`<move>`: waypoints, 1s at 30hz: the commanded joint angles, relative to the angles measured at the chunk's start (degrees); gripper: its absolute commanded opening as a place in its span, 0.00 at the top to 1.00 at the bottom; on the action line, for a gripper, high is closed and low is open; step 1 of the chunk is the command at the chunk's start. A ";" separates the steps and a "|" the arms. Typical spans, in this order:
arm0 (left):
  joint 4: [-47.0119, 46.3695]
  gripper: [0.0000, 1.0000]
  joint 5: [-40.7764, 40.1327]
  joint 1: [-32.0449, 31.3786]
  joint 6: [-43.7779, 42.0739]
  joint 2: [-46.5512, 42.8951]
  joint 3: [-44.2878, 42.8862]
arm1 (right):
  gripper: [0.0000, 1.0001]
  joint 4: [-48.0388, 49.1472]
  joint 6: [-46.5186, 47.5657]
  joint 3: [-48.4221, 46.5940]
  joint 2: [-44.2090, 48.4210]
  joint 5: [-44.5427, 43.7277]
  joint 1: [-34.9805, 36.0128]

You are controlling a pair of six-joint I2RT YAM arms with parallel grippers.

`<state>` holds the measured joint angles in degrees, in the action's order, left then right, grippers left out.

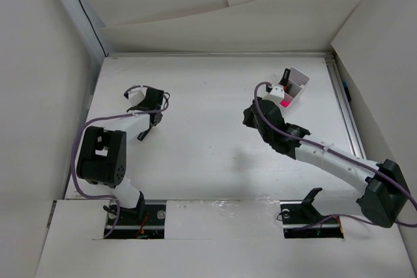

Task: Sort the stationery into containers
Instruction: Pick up the stationery from the corner of the board.

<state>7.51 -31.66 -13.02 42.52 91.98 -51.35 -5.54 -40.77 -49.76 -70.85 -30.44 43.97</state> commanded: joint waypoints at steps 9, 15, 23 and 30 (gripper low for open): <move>6.55 0.53 -4.38 1.33 0.98 1.09 -6.56 | 0.96 2.82 0.26 0.27 1.94 1.52 -0.20; 8.13 0.52 -3.85 3.34 -0.15 4.86 -8.41 | 0.96 2.82 0.26 0.80 3.17 1.52 -0.20; 10.60 0.52 -2.35 5.19 -1.83 11.19 -12.45 | 0.96 2.82 0.26 0.80 3.70 1.52 -0.20; 12.09 0.53 -1.83 5.19 -3.68 13.40 -14.48 | 0.94 2.82 0.26 1.33 4.84 1.52 -0.20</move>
<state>16.62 -33.67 -7.92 39.81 104.57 -63.61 -5.52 -40.75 -48.69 -67.44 -28.91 43.94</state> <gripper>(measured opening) 0.472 0.055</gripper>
